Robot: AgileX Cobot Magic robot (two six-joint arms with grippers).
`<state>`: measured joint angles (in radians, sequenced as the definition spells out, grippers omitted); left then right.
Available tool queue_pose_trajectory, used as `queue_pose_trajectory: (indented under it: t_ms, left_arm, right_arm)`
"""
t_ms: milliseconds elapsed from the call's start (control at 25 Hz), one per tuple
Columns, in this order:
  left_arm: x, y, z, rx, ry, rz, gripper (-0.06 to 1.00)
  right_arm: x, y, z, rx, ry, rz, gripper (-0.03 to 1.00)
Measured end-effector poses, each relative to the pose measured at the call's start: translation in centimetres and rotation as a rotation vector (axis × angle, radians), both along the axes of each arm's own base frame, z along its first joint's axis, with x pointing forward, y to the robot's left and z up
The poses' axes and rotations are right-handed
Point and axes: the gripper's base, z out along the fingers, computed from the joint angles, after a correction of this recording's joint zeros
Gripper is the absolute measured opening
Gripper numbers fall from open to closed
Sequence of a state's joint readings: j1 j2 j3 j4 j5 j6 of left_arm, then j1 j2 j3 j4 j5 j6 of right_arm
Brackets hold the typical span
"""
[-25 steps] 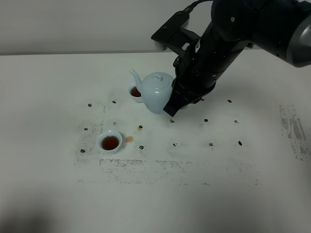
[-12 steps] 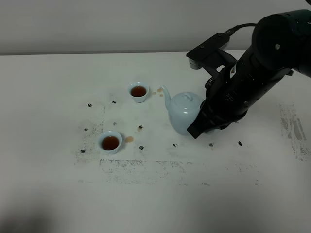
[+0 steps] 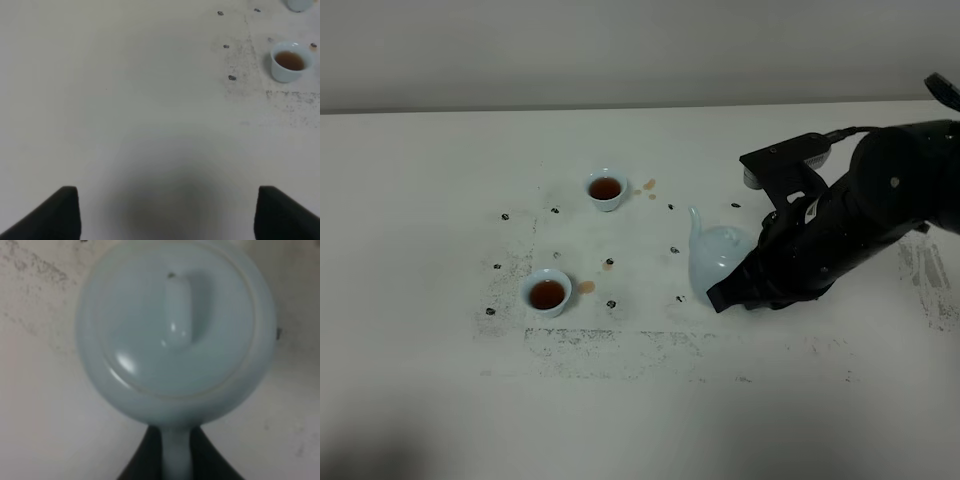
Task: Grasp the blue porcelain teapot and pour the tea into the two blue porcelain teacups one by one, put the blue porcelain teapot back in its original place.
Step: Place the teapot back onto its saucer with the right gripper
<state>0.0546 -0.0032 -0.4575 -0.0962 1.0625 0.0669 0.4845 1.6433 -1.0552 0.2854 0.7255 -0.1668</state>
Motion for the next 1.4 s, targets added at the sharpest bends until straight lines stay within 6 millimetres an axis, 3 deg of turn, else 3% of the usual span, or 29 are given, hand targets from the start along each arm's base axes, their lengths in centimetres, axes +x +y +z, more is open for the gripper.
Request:
queue_pose_trajectory:
  t_ms: [280, 600, 1160, 1400]
  left_arm:
    - [0.0, 0.0, 0.0, 0.001, 0.000, -0.001, 0.68]
    - [0.0, 0.0, 0.0, 0.001, 0.000, -0.001, 0.68]
    - [0.0, 0.0, 0.0, 0.001, 0.000, -0.001, 0.68]
    - [0.0, 0.0, 0.0, 0.001, 0.000, -0.001, 0.68]
  right_arm:
    - [-0.3, -1.1, -3.1, 0.066, -0.071, -0.177, 0.04]
    - [-0.1, -2.8, -4.4, 0.095, -0.120, -0.327, 0.04]
    - [-0.5, -3.3, -4.8, -0.043, -0.134, -0.134, 0.04]
    - [0.0, -2.5, -4.0, -0.116, -0.187, -0.018, 0.04]
